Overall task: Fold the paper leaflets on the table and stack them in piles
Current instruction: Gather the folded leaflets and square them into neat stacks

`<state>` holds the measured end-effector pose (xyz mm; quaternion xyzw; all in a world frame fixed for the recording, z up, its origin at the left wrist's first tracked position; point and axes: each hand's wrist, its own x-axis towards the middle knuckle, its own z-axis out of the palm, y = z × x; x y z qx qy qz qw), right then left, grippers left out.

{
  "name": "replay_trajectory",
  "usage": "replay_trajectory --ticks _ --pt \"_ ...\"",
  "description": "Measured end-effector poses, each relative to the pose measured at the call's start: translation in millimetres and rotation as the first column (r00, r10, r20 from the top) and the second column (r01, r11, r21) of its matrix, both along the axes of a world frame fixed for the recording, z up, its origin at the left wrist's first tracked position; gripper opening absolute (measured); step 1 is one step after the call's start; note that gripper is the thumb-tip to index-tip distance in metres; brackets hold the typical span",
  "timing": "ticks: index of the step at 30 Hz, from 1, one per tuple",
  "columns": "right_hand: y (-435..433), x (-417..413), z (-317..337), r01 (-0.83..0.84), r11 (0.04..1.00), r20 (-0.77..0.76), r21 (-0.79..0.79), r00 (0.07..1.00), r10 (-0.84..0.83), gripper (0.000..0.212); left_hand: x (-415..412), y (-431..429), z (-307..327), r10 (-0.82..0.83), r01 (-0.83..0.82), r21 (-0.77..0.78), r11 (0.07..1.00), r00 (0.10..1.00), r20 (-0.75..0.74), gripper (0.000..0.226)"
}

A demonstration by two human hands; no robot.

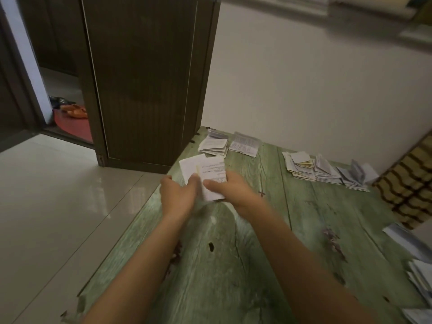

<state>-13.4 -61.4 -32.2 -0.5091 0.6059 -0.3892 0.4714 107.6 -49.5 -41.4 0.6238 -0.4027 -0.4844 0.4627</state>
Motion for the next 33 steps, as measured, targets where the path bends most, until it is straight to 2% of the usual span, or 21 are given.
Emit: replay_trajectory --ticks 3,5,7,11,16,23,25,29,33 --pt "30.6 -8.1 -8.3 0.057 0.998 0.166 -0.022 0.985 -0.053 0.02 -5.2 9.1 10.2 -0.19 0.199 0.036 0.979 0.966 -0.174 0.041" --pt "42.9 -11.9 -16.2 0.097 0.994 0.193 -0.044 0.977 -0.087 0.021 -10.0 16.0 12.4 -0.254 0.26 0.019 0.965 0.955 -0.151 0.032" --pt "50.2 -14.8 -21.8 0.154 0.986 0.221 -0.063 0.966 -0.137 0.017 -17.2 22.6 12.3 -0.274 0.277 0.006 0.961 0.954 -0.126 0.032" --pt "52.0 -14.2 -24.0 0.263 0.964 0.295 -0.051 0.926 -0.237 0.016 -22.7 26.4 11.6 -0.225 0.238 0.037 0.971 0.951 -0.211 0.029" --pt "55.3 -21.9 -27.1 0.36 0.931 0.387 -0.061 0.868 -0.31 0.013 -29.5 25.1 9.3 -0.243 0.27 0.065 0.961 0.931 -0.273 0.03" --pt "55.8 -31.8 -28.6 0.563 0.816 0.294 -0.132 0.808 -0.51 0.011 -30.8 22.4 6.9 -0.266 0.296 0.08 0.952 0.926 -0.268 0.021" --pt "56.0 -32.7 -27.8 0.578 0.802 0.27 -0.153 0.805 -0.529 0.01 -32.3 23.1 7.9 -0.286 0.321 0.091 0.943 0.918 -0.274 0.019" --pt "54.9 -14.3 -35.8 0.521 0.825 0.134 -0.218 0.853 -0.504 0.012 -44.7 27.4 4.2 -0.319 0.344 0.038 0.938 0.902 -0.29 0.034" --pt "52.7 5.5 -48.2 0.373 0.891 -0.002 -0.26 0.922 -0.387 0.031 -54.7 31.3 -2.0 -0.274 0.273 -0.029 0.962 0.945 -0.18 0.025"
